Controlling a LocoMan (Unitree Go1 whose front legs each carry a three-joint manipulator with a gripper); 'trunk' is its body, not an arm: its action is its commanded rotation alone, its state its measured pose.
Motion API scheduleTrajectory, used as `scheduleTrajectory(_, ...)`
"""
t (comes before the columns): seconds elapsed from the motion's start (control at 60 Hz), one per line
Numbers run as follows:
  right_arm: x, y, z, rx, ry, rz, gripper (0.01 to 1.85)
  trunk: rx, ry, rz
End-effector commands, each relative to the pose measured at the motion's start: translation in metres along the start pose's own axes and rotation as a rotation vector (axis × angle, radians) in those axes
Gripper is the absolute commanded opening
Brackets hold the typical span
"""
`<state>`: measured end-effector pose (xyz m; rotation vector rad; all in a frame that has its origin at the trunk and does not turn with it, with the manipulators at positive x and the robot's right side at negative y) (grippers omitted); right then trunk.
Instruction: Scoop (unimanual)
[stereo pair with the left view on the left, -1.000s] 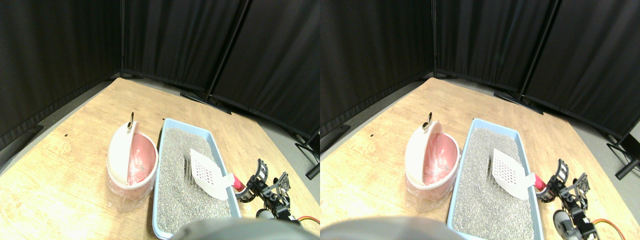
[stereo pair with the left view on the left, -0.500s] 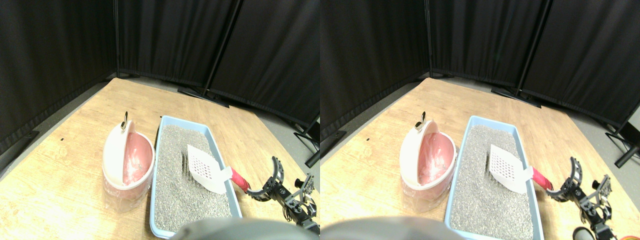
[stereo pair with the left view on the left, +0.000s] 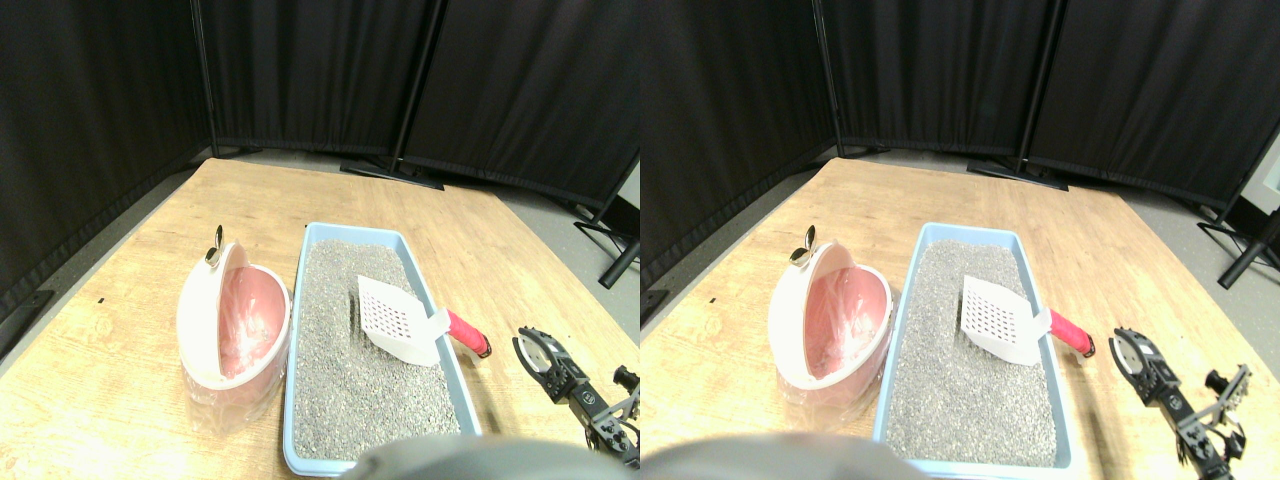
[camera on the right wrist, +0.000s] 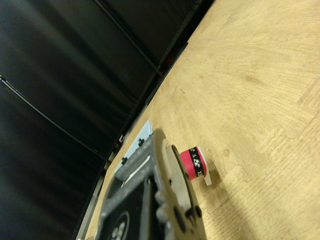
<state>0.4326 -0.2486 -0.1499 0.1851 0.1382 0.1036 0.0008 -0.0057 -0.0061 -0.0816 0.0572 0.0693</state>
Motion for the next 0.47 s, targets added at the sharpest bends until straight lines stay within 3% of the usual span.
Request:
scheduleTrajectory(0.017, -0.001, 0.006, 0.005, -0.012, -0.02, 0.026, 0.05, -0.021, -0.01, -0.003)
scheduleTrajectory(0.033, -0.001, 0.007, 0.005, -0.016, -0.019, 0.029, 0.05, -0.012, -0.004, -0.016)
scheduleTrajectory(0.467, -0.006, 0.023, -0.009, -0.059, 0.049, -0.004, 0.05, -0.008, 0.006, -0.035)
